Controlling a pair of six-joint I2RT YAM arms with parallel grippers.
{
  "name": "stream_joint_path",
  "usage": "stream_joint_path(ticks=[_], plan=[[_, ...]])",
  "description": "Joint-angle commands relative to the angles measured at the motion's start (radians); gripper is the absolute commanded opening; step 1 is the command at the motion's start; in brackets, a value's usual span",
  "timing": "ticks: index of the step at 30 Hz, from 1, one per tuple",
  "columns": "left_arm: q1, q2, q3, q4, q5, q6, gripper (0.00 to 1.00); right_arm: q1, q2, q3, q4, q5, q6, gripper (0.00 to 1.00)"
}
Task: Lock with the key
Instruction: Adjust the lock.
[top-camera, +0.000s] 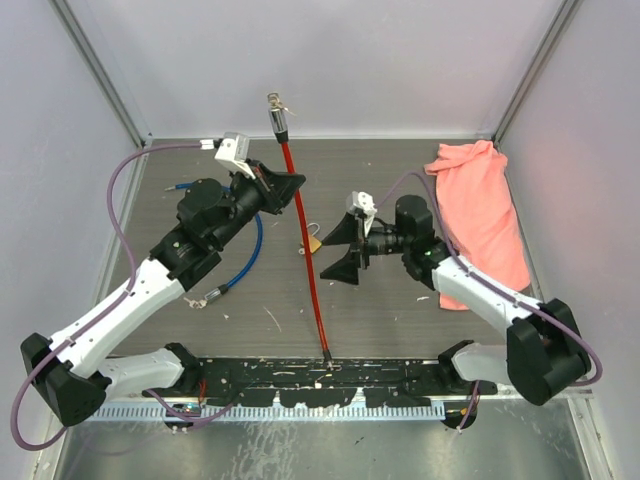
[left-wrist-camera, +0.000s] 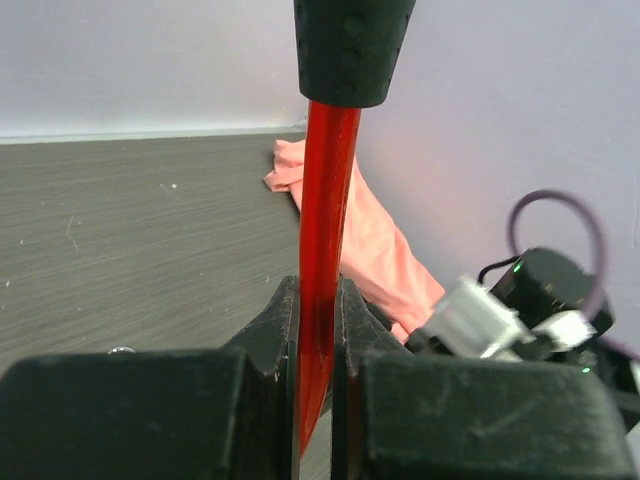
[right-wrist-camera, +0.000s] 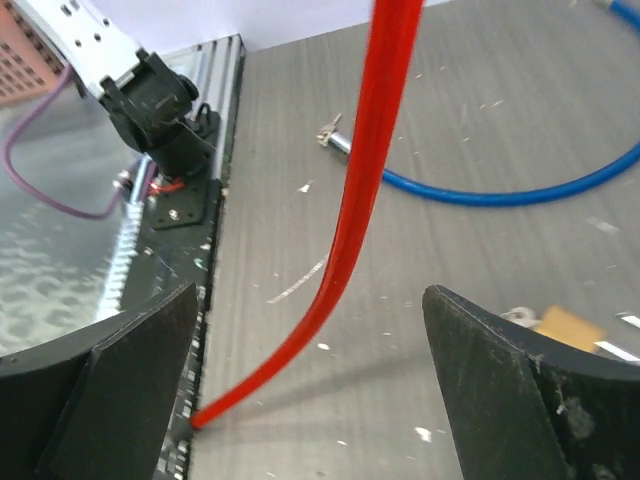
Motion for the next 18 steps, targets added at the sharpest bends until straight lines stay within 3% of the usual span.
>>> stream_joint_path(ticks=[1,5,10,12,18], plan=[[0.002,-0.012,0.077,0.121,0.010,-0.029,0.00,0.050,0.033,-0.055,0.436,0.144,0.419,0.99],[0.002,0.000,0.092,0.147,0.015,-0.057,0.00,0.069,0.046,-0.118,0.536,0.159,0.477,0.96],[0.002,0.016,0.100,0.158,0.009,-0.073,0.00,0.102,0.040,-0.143,0.597,0.135,0.544,0.80],[0.002,0.021,0.102,0.156,-0.002,-0.070,0.00,0.102,0.040,-0.140,0.597,0.130,0.562,0.68],[0.002,0.024,0.128,0.104,-0.009,-0.010,0.00,0.099,0.011,-0.097,0.465,0.123,0.517,0.15]])
